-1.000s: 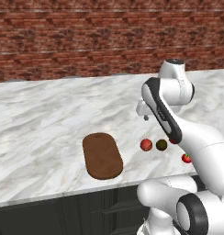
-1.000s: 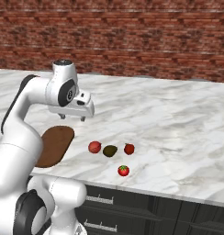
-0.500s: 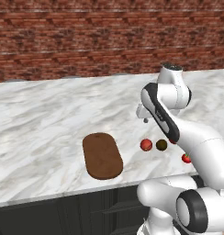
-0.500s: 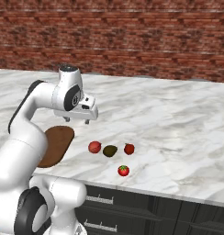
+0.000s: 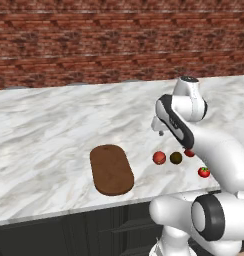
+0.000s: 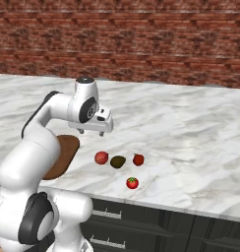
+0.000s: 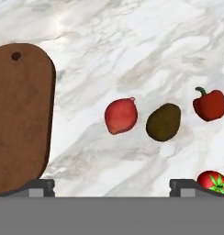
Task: Place the avocado, onion, tomato, and bell pepper on the cutting board.
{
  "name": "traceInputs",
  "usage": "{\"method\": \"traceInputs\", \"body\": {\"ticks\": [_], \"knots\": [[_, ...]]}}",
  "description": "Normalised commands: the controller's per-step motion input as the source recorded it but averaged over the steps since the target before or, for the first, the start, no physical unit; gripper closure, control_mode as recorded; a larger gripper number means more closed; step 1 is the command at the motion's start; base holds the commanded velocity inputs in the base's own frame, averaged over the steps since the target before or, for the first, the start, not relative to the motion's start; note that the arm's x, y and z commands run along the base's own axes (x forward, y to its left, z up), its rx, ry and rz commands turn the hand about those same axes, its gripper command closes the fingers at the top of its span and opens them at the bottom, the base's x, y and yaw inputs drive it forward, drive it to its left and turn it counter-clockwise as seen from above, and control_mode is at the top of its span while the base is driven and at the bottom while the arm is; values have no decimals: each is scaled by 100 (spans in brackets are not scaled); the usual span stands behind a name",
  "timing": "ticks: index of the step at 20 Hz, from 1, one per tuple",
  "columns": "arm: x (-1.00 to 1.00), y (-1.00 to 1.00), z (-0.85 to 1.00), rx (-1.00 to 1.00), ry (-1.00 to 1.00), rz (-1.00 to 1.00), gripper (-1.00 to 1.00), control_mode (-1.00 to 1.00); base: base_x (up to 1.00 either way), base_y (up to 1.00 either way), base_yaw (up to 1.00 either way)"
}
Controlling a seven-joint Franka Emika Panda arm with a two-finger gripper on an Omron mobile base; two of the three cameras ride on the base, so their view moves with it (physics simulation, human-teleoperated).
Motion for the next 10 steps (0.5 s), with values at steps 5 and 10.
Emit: {"method": "traceInputs", "body": {"ticks": [5, 10], "knots": [[17, 0, -19, 0, 0, 0, -100, -100, 0, 0, 0], [14, 0, -30, 0, 0, 0, -100, -100, 0, 0, 0]]}}
